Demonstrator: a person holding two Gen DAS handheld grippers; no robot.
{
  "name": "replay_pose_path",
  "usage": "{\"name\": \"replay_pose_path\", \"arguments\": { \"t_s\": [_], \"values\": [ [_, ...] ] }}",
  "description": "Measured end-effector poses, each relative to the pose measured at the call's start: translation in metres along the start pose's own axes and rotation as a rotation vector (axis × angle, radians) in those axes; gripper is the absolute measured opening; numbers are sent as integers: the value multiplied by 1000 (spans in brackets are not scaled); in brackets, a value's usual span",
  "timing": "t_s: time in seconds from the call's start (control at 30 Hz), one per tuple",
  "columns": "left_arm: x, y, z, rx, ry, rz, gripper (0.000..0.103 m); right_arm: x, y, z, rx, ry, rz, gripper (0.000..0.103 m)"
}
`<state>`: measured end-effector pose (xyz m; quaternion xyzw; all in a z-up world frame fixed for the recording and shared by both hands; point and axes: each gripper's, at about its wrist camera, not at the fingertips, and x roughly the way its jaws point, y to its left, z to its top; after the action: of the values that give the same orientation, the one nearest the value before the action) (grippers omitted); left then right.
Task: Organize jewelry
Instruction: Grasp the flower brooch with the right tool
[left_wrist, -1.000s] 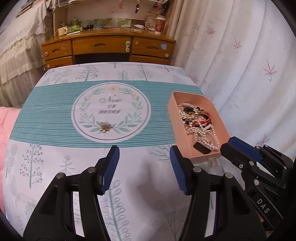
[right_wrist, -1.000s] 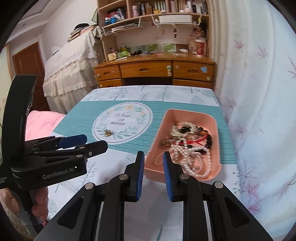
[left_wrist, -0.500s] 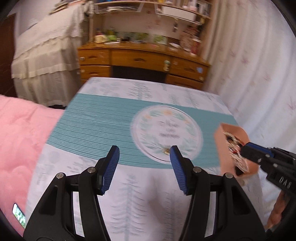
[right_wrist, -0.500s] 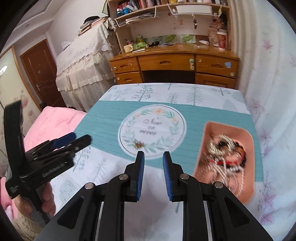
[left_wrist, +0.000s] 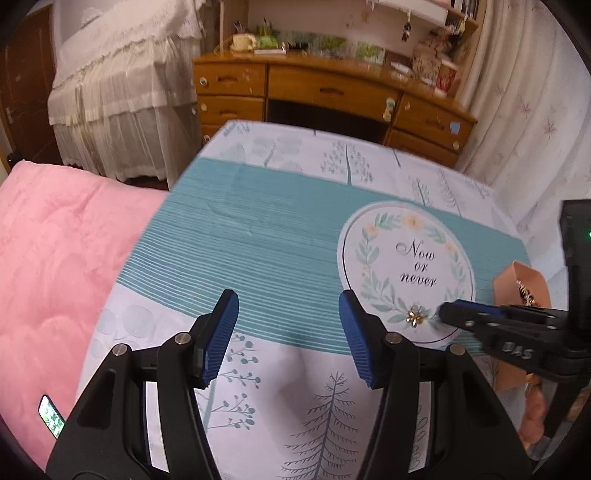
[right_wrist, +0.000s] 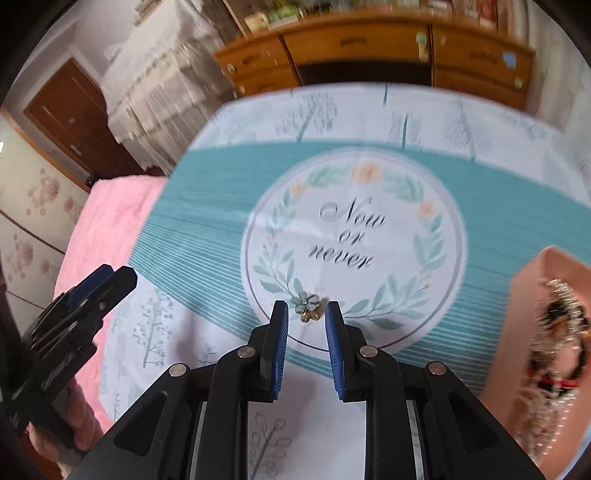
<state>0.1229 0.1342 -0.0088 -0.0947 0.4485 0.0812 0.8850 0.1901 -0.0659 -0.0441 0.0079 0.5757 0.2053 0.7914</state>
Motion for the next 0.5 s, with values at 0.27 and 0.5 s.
{"name": "replay_pose_path", "arguments": {
  "t_s": [0.27,0.5],
  "values": [
    [35,-14,-6,9,57,-10,54,42,4,0,-1,49,-36,33],
    [47,-19,-10,15,83,-14,54,49,11,3,-33,10,-89,40]
  ]
}}
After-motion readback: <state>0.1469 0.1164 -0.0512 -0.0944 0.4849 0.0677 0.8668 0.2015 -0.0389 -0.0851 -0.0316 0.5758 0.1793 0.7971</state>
